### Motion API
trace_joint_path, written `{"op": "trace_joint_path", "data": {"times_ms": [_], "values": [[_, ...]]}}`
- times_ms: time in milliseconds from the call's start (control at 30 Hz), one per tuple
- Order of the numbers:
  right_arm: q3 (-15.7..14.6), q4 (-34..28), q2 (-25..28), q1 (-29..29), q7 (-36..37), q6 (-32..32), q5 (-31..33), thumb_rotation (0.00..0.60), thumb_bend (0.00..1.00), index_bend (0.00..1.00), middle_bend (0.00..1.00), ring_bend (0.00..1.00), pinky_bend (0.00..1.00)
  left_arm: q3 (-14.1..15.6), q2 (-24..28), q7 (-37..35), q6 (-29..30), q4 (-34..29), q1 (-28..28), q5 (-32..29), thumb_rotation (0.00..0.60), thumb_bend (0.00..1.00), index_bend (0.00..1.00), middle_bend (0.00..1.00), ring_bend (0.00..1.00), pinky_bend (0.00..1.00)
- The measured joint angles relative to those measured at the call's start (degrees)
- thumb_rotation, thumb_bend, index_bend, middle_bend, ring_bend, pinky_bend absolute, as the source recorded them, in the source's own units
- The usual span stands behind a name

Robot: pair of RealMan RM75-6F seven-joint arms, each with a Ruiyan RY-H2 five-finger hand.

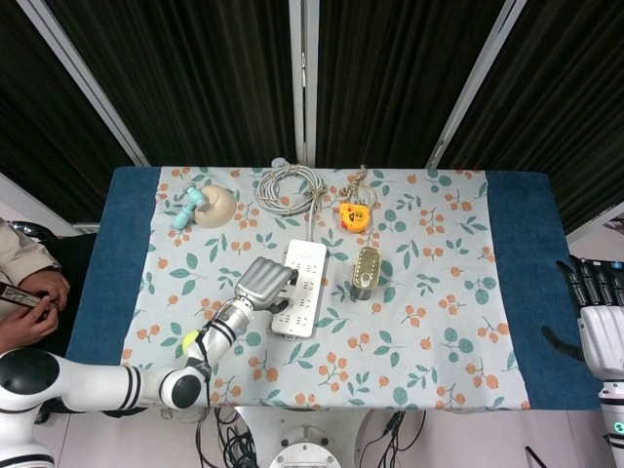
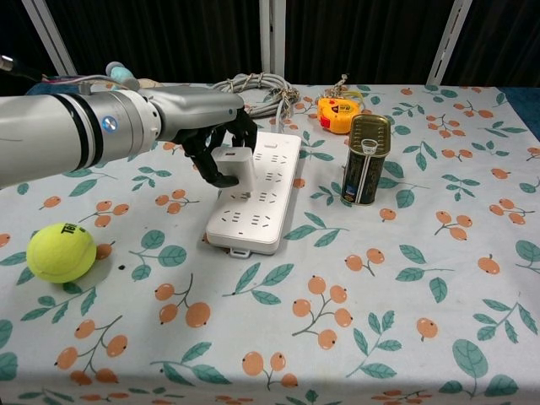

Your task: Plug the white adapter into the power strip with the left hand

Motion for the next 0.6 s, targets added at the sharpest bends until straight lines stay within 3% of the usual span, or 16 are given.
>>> {"op": "trace_joint_path", "data": {"times_ms": [600], "values": [[0.0,0.0,-0.1,0.0,0.0,0.0,0.0,0.600,0.10,0.00,0.00,0.00,0.00,1.3,1.1,2.6,0.9,-1.2,-0.8,-0.4,0.600,0.42,0.69,0.73,0.59,0.67]]}}
